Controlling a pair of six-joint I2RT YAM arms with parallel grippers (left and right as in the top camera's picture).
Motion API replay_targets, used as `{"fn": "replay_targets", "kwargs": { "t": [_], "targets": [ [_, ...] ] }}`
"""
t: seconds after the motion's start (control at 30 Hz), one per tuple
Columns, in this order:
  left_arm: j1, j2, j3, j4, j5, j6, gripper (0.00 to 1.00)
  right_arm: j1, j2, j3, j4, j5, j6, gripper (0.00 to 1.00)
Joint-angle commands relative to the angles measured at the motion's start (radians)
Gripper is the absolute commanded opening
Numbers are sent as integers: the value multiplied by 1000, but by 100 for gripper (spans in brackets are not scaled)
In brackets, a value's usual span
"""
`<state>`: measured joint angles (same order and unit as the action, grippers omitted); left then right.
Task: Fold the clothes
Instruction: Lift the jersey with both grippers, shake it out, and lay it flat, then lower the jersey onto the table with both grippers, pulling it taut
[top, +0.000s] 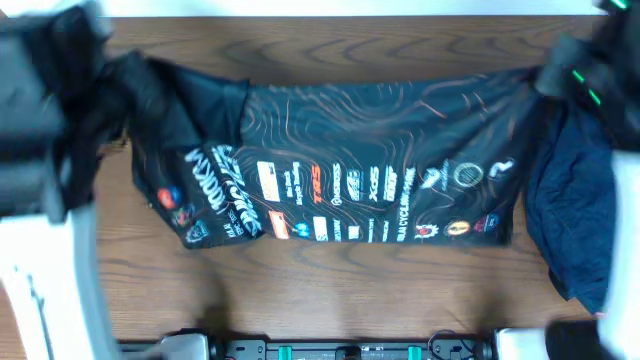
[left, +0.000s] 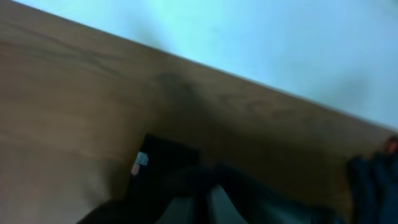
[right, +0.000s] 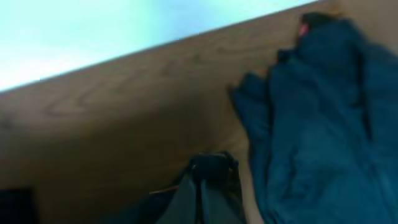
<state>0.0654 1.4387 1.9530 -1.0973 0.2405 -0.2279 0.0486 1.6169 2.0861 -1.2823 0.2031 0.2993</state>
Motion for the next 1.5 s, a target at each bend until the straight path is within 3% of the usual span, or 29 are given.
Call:
{"fn": "replay_targets", "kwargs": {
  "t": [0.0, 0.13, 0.3, 0.43, 0.6, 0.77, 1.0, 1.13, 1.27, 1.47],
  "targets": [
    [-19, 132, 6, 74, 6, 105, 6, -13, 139, -5, 84, -21, -47, 1],
    [-16, 282, 7, 308, 6, 108, 6, -14, 275, -5, 323, -47, -54, 1],
    [-15, 348, 36, 636, -3, 108, 6, -30, 294, 47, 567, -54, -41, 1],
    [-15, 341, 130, 812, -9, 107, 6, -58, 293, 241, 557, -33, -32, 1],
    [-1, 338, 346, 815, -9, 108, 6, -116, 293, 501, 451, 22, -31, 1],
    [34, 302, 441, 567, 18, 97, 6, -163, 293, 587, 229, 26, -31, 1],
    [13, 300, 420, -172, 141, 98, 6, -168, 305, 480, -166, 33, -31, 1],
    [-13, 332, 316, -468, 141, 111, 6, -168, 306, 324, -318, 33, -31, 1],
    [-35, 338, 96, -563, 134, 146, 6, -168, 306, 114, -416, 32, 27, 1],
    [-45, 319, -271, -508, 93, 145, 6, -165, 302, -220, -391, -61, 29, 1]
  ]
}}
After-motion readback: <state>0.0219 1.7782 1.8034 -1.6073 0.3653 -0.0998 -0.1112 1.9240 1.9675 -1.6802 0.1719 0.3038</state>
